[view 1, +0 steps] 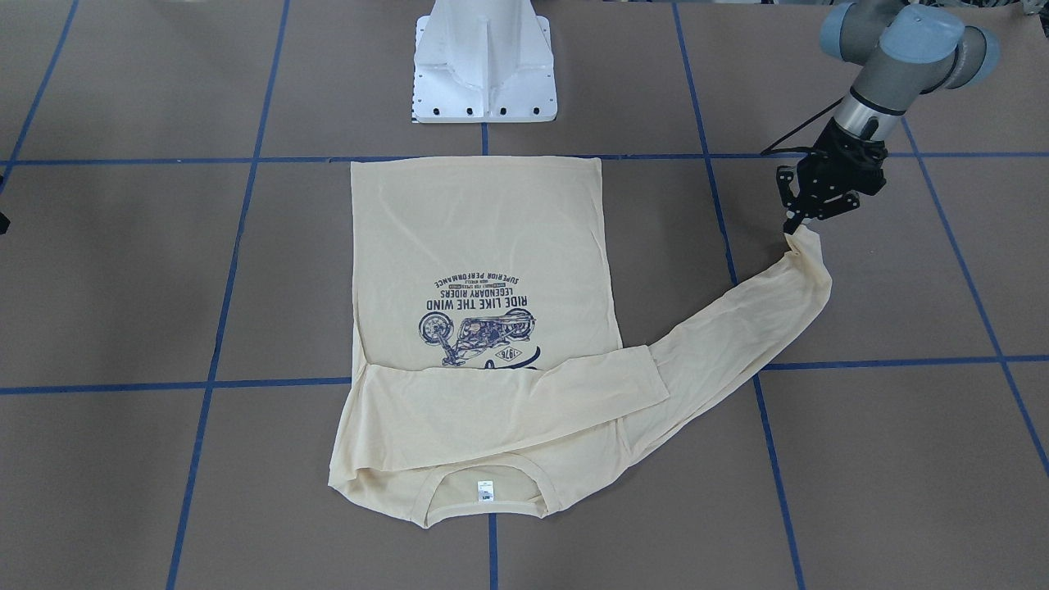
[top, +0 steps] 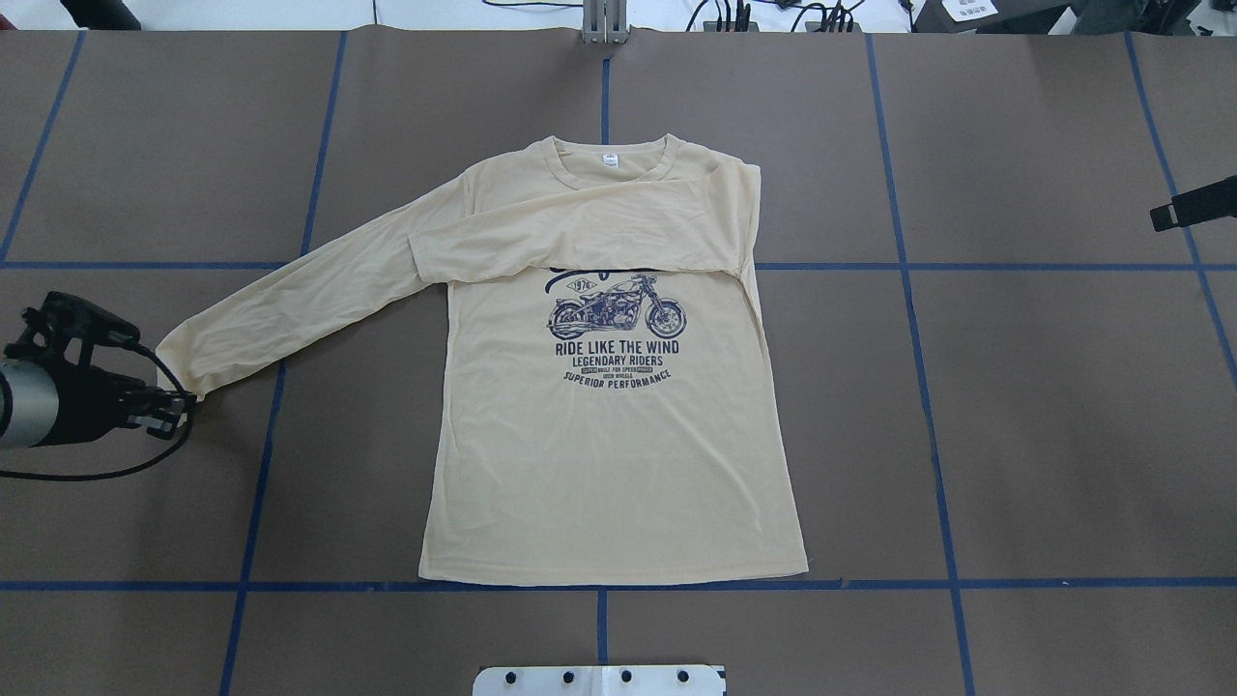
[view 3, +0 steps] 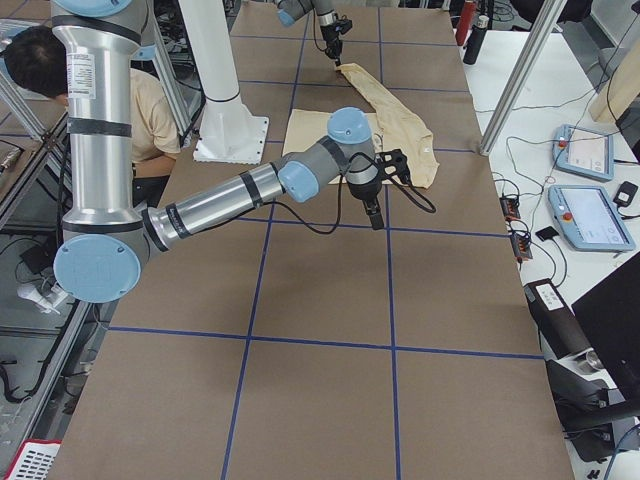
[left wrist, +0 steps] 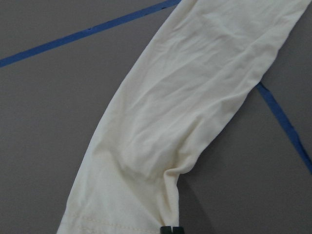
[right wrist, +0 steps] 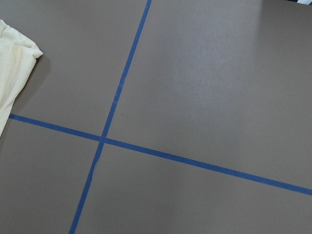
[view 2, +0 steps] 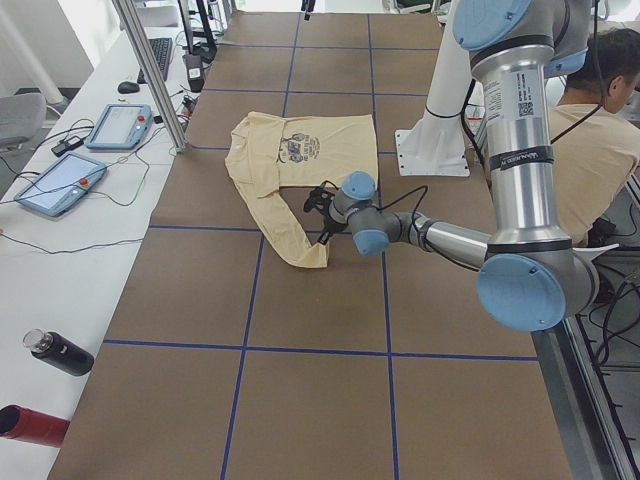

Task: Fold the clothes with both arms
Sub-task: 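Fold the held sleeve across the shirt front with the left gripper, release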

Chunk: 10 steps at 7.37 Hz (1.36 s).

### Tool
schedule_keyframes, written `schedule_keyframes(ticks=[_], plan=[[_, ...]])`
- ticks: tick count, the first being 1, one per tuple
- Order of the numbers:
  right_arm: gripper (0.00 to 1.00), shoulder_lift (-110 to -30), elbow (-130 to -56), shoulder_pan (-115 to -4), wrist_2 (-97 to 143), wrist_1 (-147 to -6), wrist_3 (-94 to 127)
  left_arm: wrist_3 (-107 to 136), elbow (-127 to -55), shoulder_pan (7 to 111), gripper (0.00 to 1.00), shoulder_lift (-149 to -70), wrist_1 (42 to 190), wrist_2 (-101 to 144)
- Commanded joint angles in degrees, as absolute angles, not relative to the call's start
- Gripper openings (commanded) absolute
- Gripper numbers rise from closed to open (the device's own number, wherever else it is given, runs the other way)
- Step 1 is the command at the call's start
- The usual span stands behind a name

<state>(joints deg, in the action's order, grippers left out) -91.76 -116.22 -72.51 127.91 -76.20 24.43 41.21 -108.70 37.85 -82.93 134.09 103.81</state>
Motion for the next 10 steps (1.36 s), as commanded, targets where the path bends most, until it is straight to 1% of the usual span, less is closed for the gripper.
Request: schedule_keyframes(ticks=[1, 2, 3, 4, 6, 9, 10], plan=[[1.00, -91.76, -116.10, -72.51, 127.88, -76.20, 24.43, 39.47, -111.01, 39.28, 0.00, -103.42, 108.15, 104.24], [1.00, -91.76, -116.10, -72.51, 127.79, -76.20, 24.43, 39.46, -110.57, 40.24, 0.00, -113.80, 95.32, 104.24], [1.00, -91.76, -116.10, -72.51, 127.71, -76.20, 24.52, 39.46, -110.31, 40.86, 0.00, -121.48, 86.57, 105.54], [1.00, -91.76, -116.10, -72.51, 127.71, -76.20, 24.61, 39.55, -106.65, 40.96, 0.00, -129.21, 82.83, 106.95], [1.00, -91.76, -116.10, -72.51, 127.71, -76.20, 24.96, 40.60, -93.23, 41.13, 0.00, -141.97, 80.77, 107.14], [1.00, -91.84, -116.10, -72.51, 127.79, -76.20, 25.05, 51.19, -63.74, 40.96, 0.00, -164.72, 83.04, 107.49], [1.00, -91.93, -116.10, -72.51, 127.79, -76.20, 25.05, 56.20, -55.19, 39.74, 0.00, -168.36, 89.23, 107.49]])
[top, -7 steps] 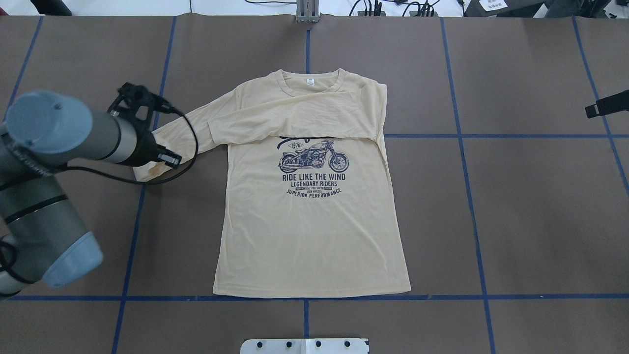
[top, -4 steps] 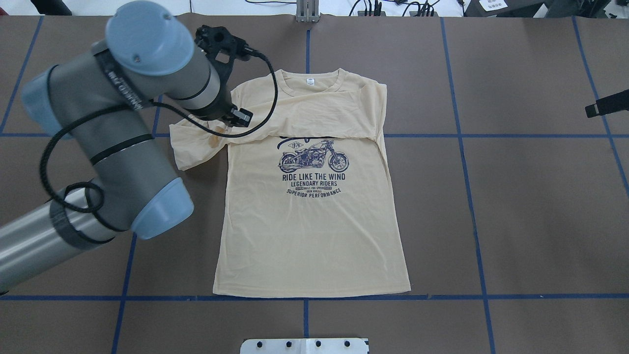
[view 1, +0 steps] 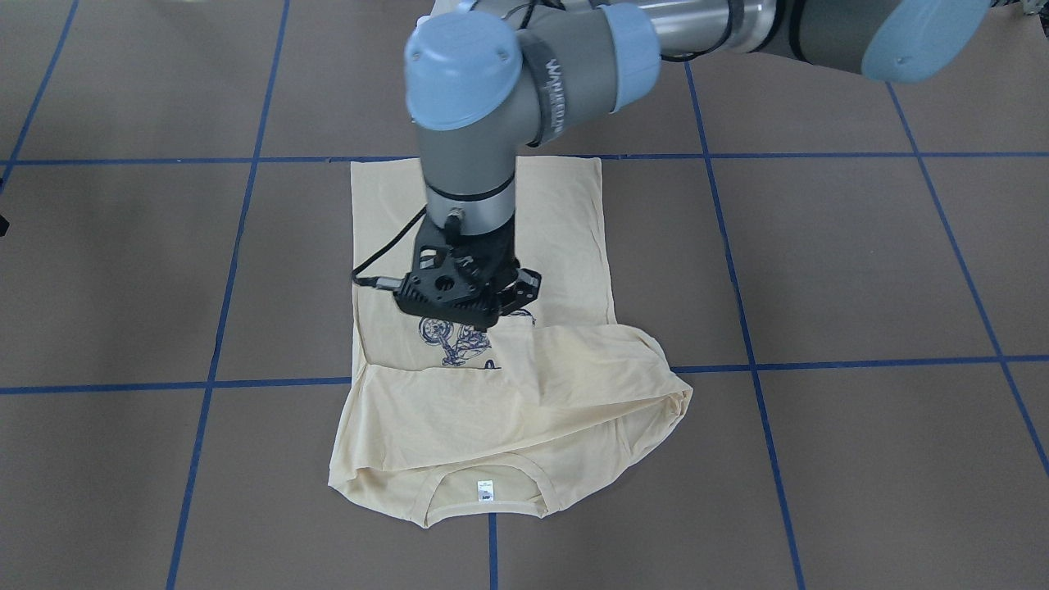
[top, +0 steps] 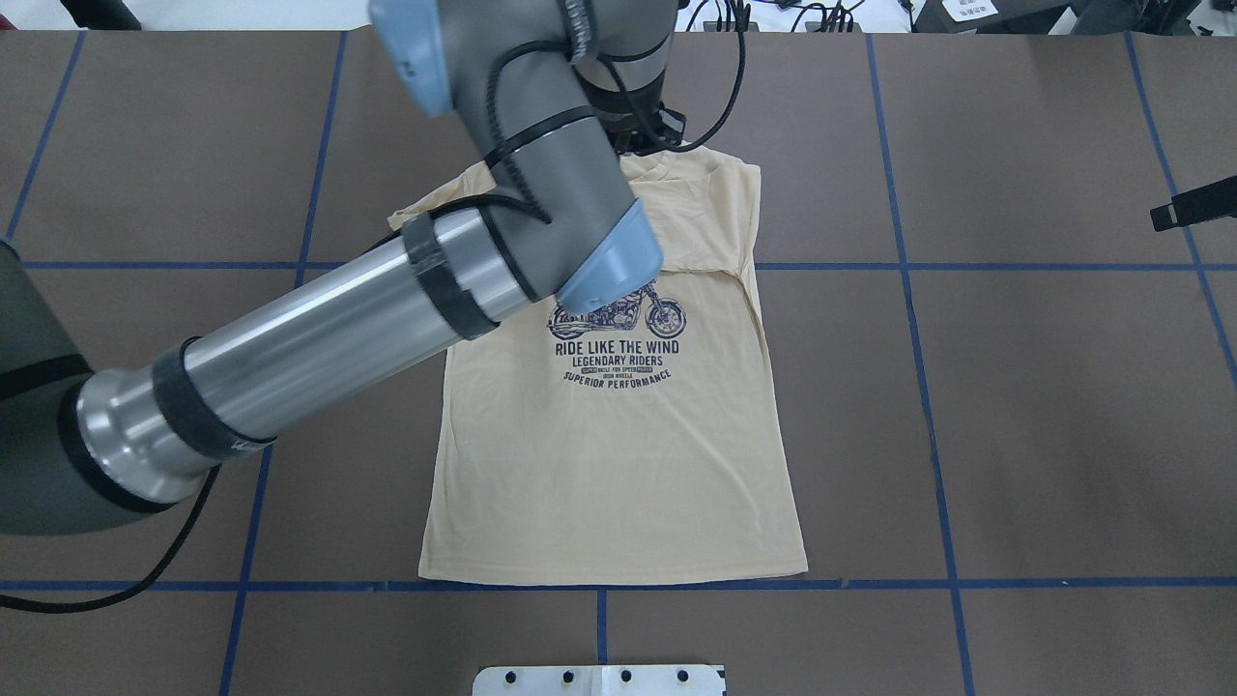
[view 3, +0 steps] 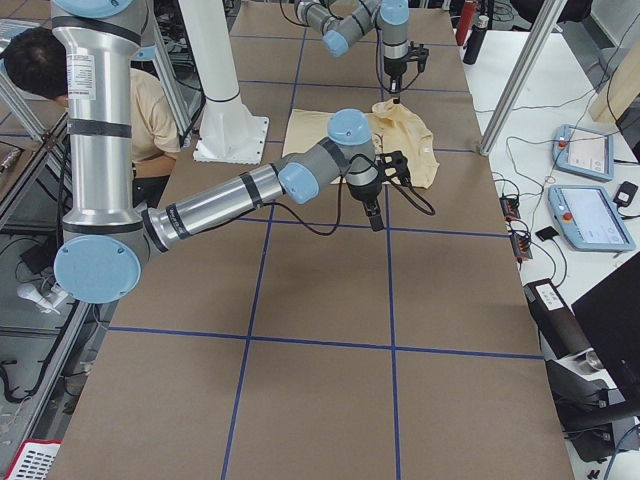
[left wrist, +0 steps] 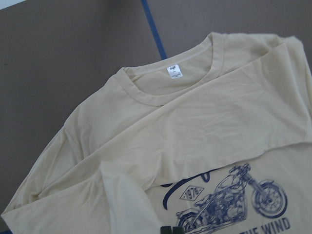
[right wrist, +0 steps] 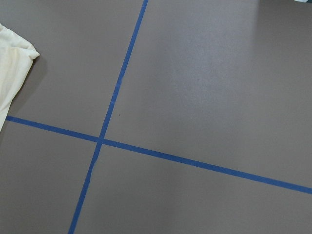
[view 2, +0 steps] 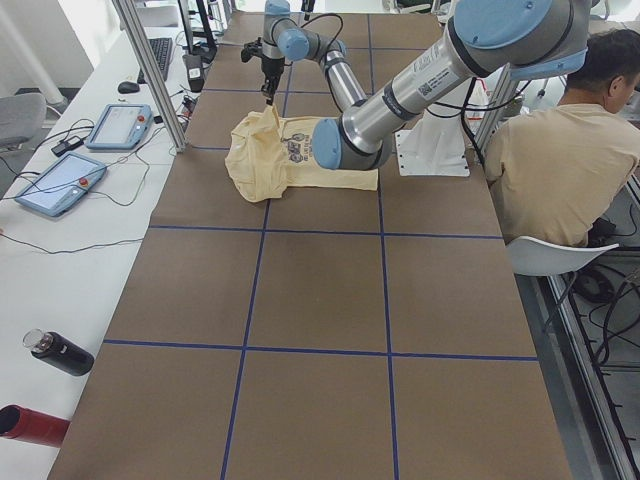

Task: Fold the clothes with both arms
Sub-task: 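Fold the held sleeve across the shirt front with the left gripper, release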

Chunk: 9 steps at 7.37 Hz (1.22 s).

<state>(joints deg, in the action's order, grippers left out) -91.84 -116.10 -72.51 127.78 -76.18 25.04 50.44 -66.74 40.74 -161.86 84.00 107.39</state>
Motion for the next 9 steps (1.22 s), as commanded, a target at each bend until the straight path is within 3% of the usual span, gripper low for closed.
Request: schedule_keyframes(ticks=[1, 2, 3, 6, 9], plan=[[1.00, -92.11, -116.10, -72.51, 127.88, -76.11, 25.05, 61.56, -49.80, 38.07, 0.00, -169.62, 97.04, 107.49], [1.00, -92.11, -116.10, -72.51, 127.88, -76.20, 25.05, 65.70, -47.22, 36.58, 0.80, -170.06, 101.99, 107.40], [1.00, -92.11, -116.02, -72.51, 127.88, -76.11, 25.05, 69.57, -47.11, 35.43, 1.00, -170.16, 105.43, 107.23], [1.00, -90.28, -116.45, -72.16, 127.79, -76.20, 29.32, 66.91, -49.55, 35.42, 1.00, -169.64, 105.82, 107.58], [1.00, -85.70, -121.09, -59.65, 121.16, -76.29, 49.50, 61.01, -71.81, 35.59, 1.00, -153.77, 98.31, 107.40]])
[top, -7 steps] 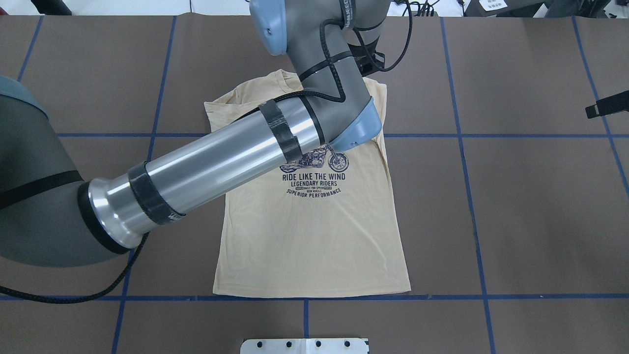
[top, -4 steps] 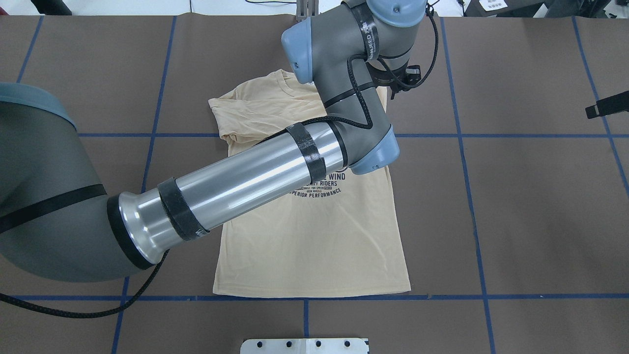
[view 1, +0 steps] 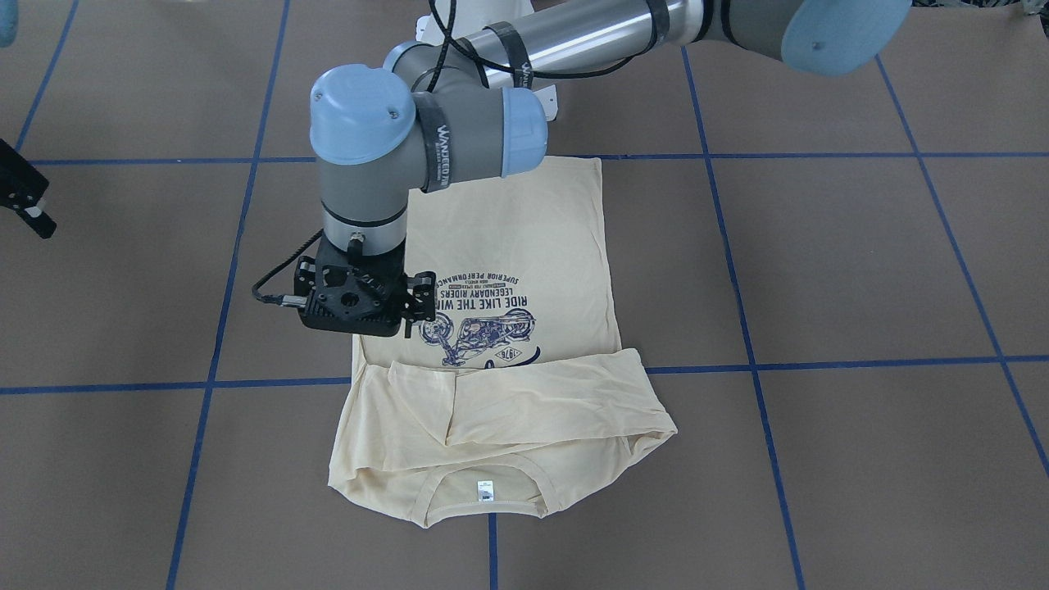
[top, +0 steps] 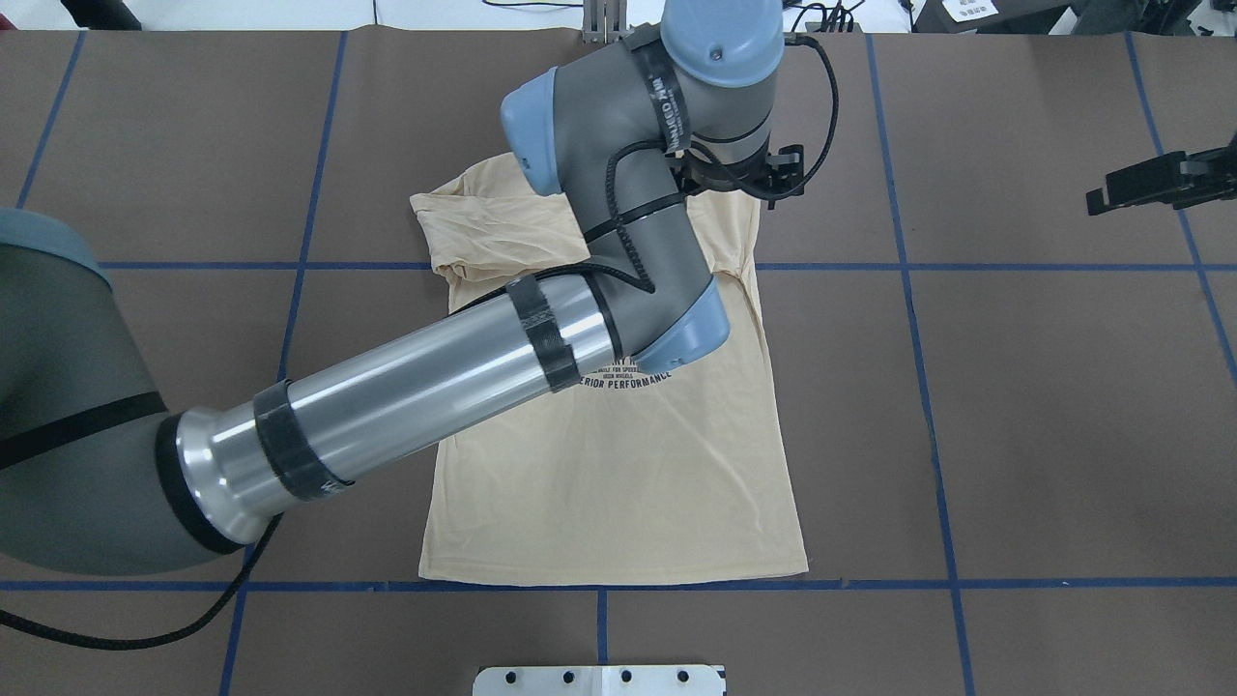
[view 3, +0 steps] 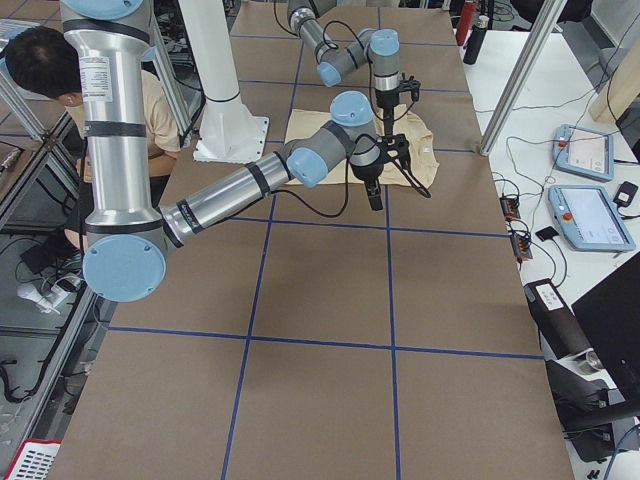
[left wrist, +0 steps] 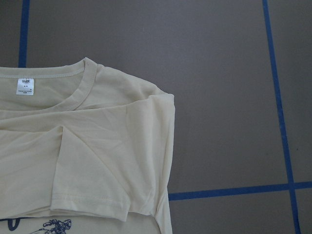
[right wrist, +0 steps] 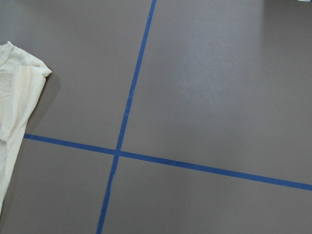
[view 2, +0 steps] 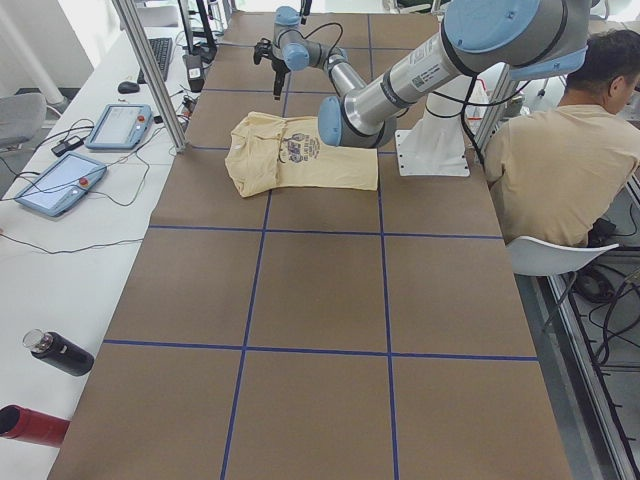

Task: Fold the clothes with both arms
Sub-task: 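Fold the held sleeve across the shirt front with the left gripper, release, then move both grippers to the shirt hem corners nearest the robot and grasp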

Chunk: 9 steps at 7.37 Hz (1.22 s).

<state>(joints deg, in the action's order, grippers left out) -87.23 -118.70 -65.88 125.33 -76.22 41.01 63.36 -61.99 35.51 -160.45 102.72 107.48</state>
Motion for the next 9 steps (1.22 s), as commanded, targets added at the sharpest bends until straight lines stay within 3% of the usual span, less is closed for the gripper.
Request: schedule_keyframes(ticks=[1, 3, 4, 6, 9], plan=[[1.00, -85.35, -124.16, -51.50, 113.54, -76.29, 57.49, 60.30, -83.73, 35.60, 1.00, -144.59, 97.39, 107.40], [1.00, -85.08, -127.43, -38.39, 102.46, -76.82, 69.38, 57.68, -106.68, 35.25, 1.00, -124.29, 97.21, 106.97], [1.00, -85.34, -127.70, -31.01, 95.69, -76.90, 73.70, 57.13, -114.09, 33.68, 1.00, -117.14, 97.21, 106.79], [1.00, -87.00, -127.79, -19.30, 84.95, -76.99, 81.26, 59.92, -119.95, 29.11, 1.00, -107.44, 98.52, 102.16], [1.00, -87.97, -127.71, -14.95, 82.27, -76.99, 87.28, 73.87, -119.27, 17.35, 1.00, -98.98, 107.91, 95.12]])
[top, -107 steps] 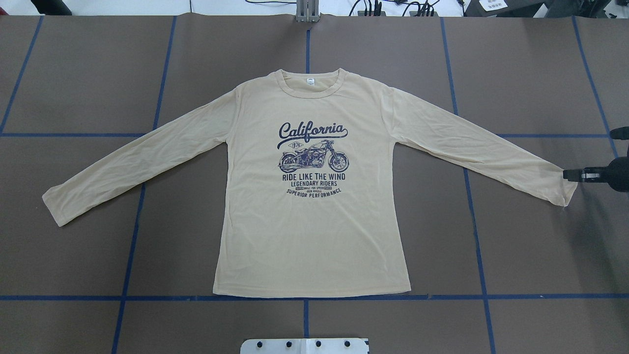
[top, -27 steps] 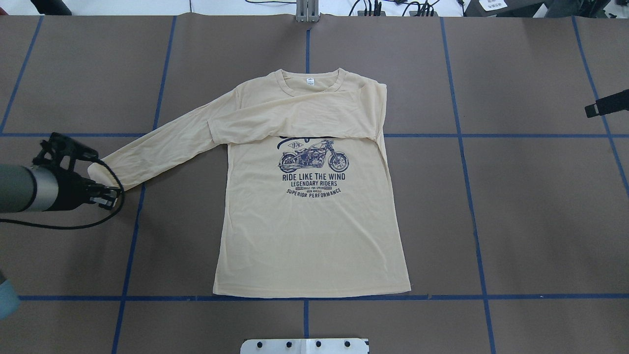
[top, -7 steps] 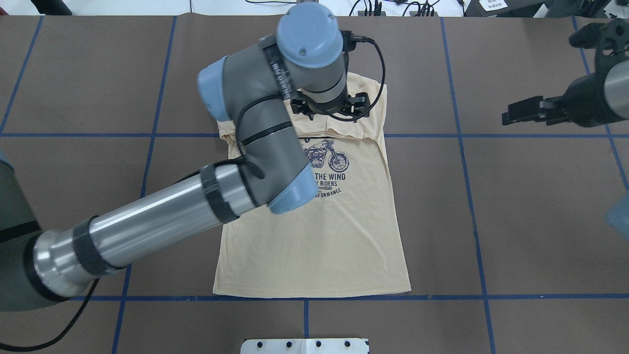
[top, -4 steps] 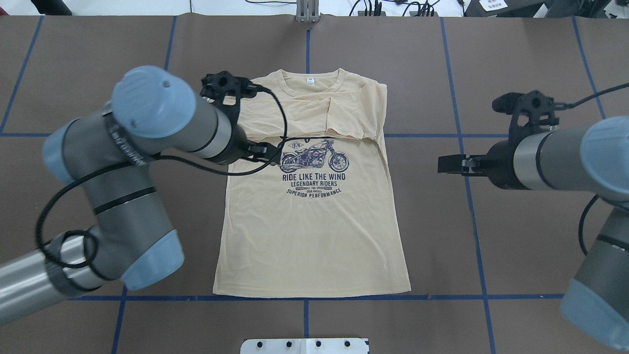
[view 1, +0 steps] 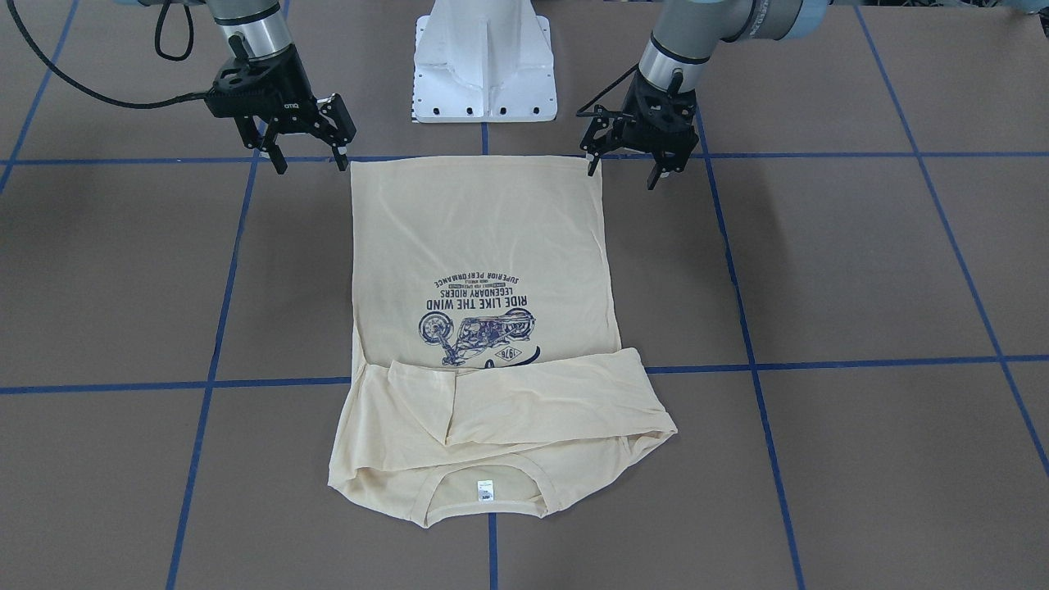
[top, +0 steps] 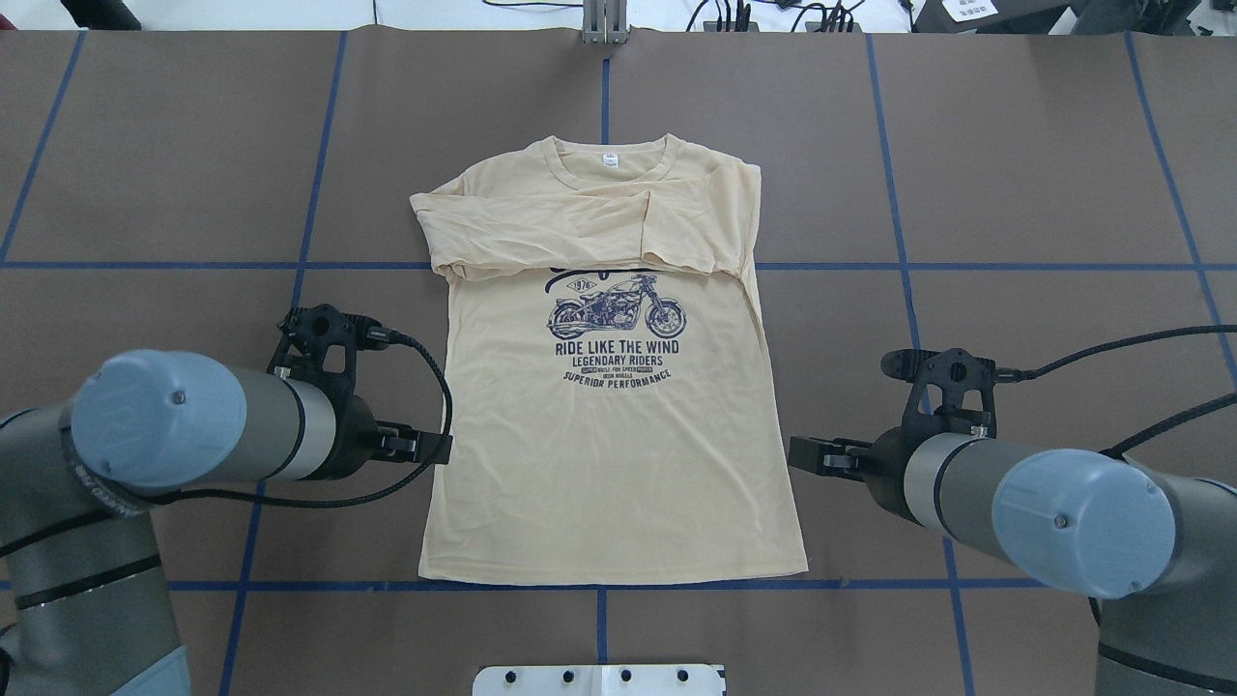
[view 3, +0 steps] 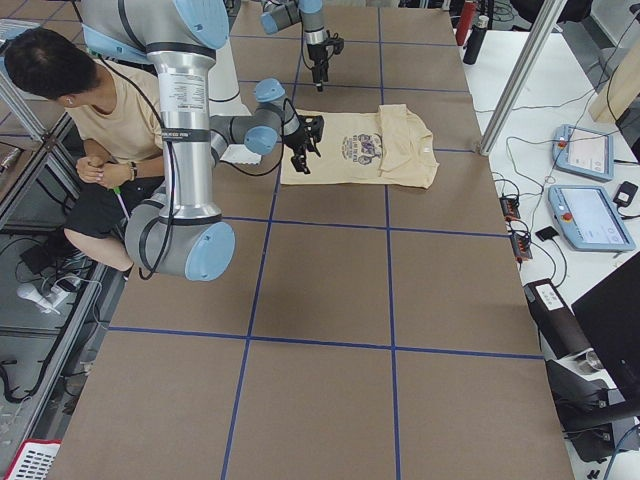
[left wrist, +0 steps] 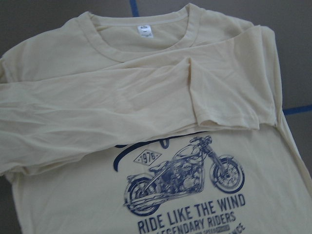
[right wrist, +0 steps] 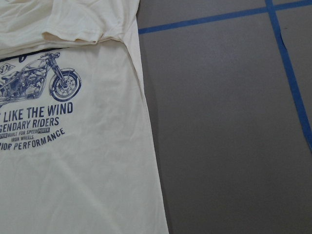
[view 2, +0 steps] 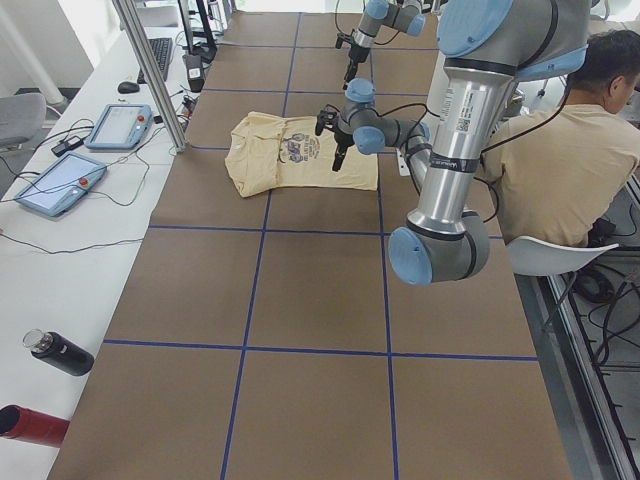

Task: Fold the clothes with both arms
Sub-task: 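Move both grippers to the shirt hem corners nearest the robot and grasp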

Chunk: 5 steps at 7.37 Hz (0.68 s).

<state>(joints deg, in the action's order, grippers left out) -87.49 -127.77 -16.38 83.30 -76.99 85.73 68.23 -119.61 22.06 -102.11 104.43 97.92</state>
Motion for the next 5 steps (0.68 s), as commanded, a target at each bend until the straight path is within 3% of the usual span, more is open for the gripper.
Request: schedule_keyframes(ticks=[1, 3, 4, 5], plan=[[1.00, -87.98, -127.71, -14.85, 82.00, -76.91, 87.28, 77.22, -118.48, 15.23, 0.94, -99.05, 108.10, 93.53], [1.00, -87.89, -127.79, -14.85, 82.00, -76.91, 87.28, 81.99, -117.60, 12.75, 0.53, -99.49, 108.02, 93.43], [1.00, -87.89, -127.71, -14.85, 82.00, -76.99, 87.28, 82.00, -116.81, 12.40, 0.37, -99.67, 108.02, 93.43], [1.00, -87.89, -127.79, -14.85, 82.00, -76.99, 87.28, 82.00, -116.11, 12.04, 0.37, -99.75, 108.10, 93.51]])
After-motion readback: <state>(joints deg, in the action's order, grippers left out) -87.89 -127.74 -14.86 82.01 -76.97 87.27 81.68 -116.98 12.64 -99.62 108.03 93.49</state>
